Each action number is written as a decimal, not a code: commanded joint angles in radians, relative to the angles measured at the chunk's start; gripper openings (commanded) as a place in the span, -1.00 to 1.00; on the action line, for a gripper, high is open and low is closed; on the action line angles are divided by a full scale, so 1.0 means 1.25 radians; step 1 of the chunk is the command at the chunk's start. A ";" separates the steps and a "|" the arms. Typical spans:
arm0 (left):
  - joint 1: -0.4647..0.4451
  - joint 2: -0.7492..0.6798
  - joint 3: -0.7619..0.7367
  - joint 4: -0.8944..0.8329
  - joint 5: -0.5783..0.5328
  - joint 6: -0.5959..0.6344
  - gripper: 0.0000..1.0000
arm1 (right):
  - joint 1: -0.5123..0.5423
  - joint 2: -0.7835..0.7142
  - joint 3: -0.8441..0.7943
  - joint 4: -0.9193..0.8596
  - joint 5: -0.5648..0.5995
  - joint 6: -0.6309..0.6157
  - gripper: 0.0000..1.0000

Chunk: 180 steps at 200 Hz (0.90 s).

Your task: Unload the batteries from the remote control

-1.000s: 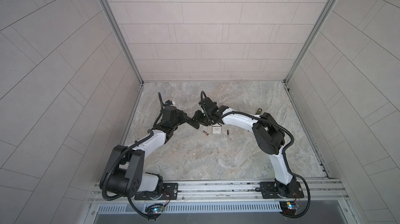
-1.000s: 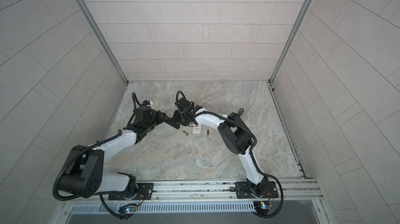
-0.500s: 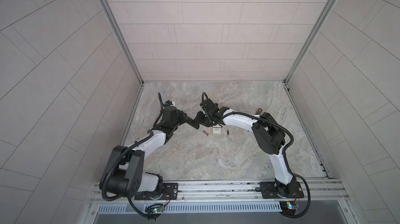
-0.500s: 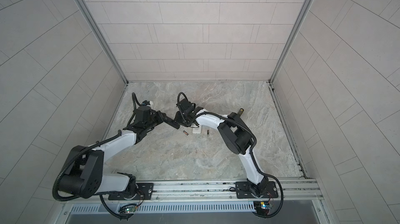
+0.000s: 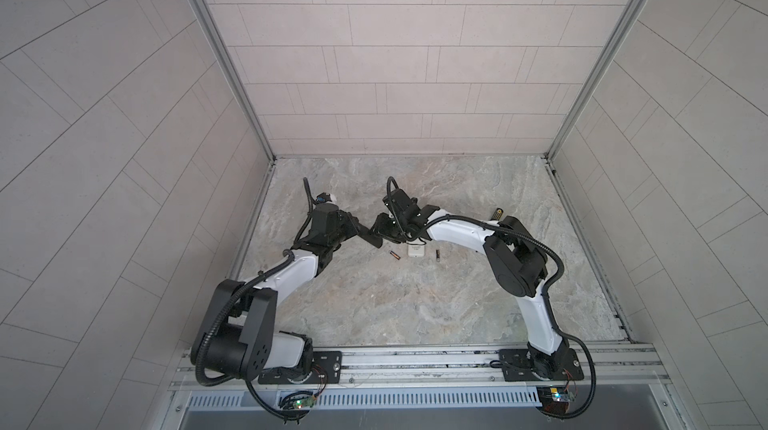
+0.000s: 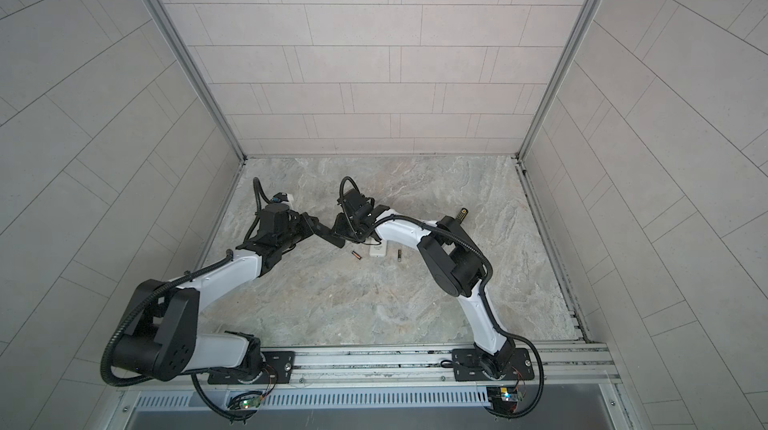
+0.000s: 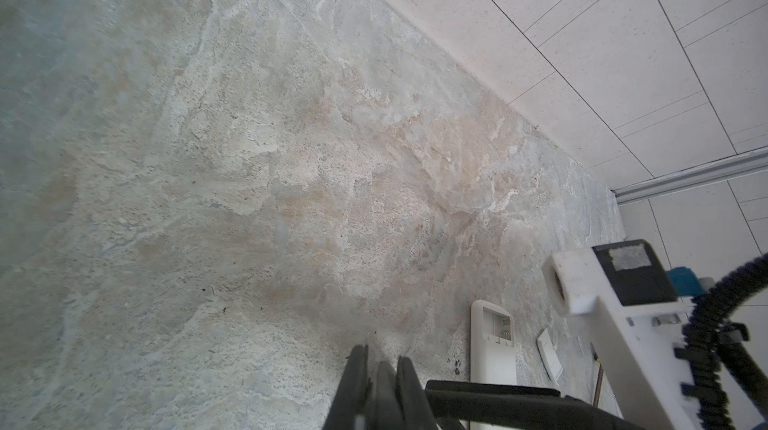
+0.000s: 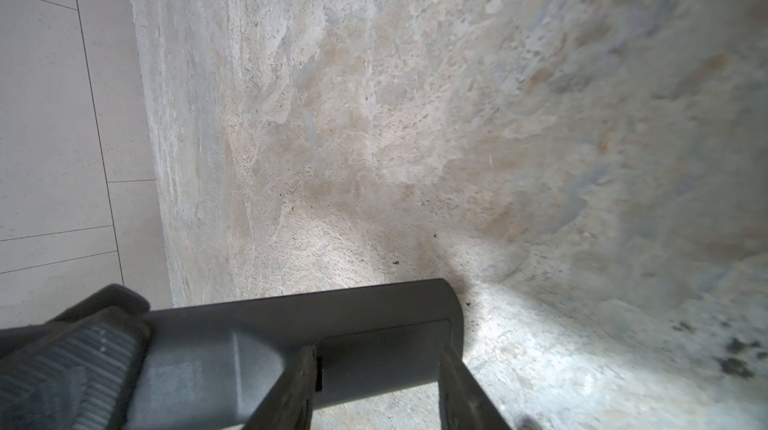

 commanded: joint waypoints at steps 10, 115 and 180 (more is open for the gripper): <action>-0.001 -0.001 -0.020 -0.051 -0.015 0.017 -1.00 | 0.009 -0.016 0.013 0.005 -0.005 0.008 0.00; -0.002 0.009 -0.012 -0.037 0.009 0.011 -1.00 | 0.024 0.043 0.075 -0.095 -0.013 -0.003 0.00; -0.019 -0.003 -0.008 -0.014 0.012 -0.007 -1.00 | 0.046 0.101 0.200 -0.294 0.056 -0.051 0.00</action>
